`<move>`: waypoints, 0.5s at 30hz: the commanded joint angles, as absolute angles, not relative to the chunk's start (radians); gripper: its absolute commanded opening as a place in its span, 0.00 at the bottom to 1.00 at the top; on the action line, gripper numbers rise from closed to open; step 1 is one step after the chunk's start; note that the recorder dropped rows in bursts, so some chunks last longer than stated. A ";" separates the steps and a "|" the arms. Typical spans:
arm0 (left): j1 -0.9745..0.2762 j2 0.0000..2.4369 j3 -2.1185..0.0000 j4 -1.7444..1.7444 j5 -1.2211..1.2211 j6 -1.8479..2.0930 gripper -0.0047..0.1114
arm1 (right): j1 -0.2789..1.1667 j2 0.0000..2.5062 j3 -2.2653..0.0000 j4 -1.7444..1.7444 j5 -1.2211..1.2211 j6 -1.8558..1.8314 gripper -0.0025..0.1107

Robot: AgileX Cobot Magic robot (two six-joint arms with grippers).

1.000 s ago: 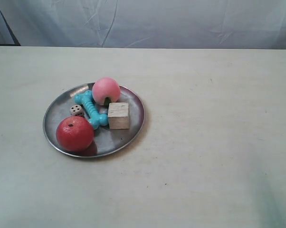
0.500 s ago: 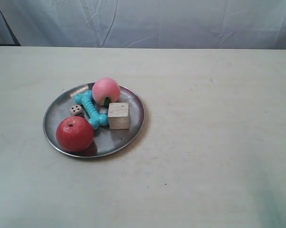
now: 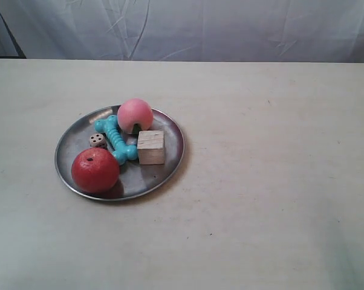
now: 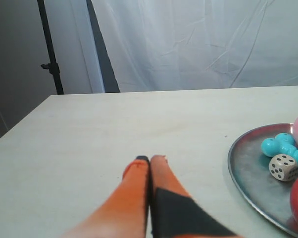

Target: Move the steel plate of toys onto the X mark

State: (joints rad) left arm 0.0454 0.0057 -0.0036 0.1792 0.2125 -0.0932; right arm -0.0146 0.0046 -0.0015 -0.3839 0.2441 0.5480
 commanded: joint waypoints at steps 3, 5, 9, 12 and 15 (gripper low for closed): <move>0.048 0.000 0.000 0.176 0.207 -0.094 0.04 | -0.020 0.000 0.000 -0.367 0.231 0.542 0.01; 0.048 0.000 0.000 0.176 0.207 -0.094 0.04 | -0.020 0.000 0.000 -0.367 0.229 0.542 0.01; 0.048 0.000 0.000 0.176 0.207 -0.094 0.04 | -0.020 0.000 0.000 -0.367 0.229 0.542 0.01; 0.048 0.000 0.000 0.176 0.207 -0.094 0.04 | -0.020 0.000 0.000 -0.367 0.229 0.542 0.01; 0.048 0.000 0.000 0.176 0.207 -0.094 0.04 | -0.020 0.000 0.000 -0.367 0.229 0.542 0.01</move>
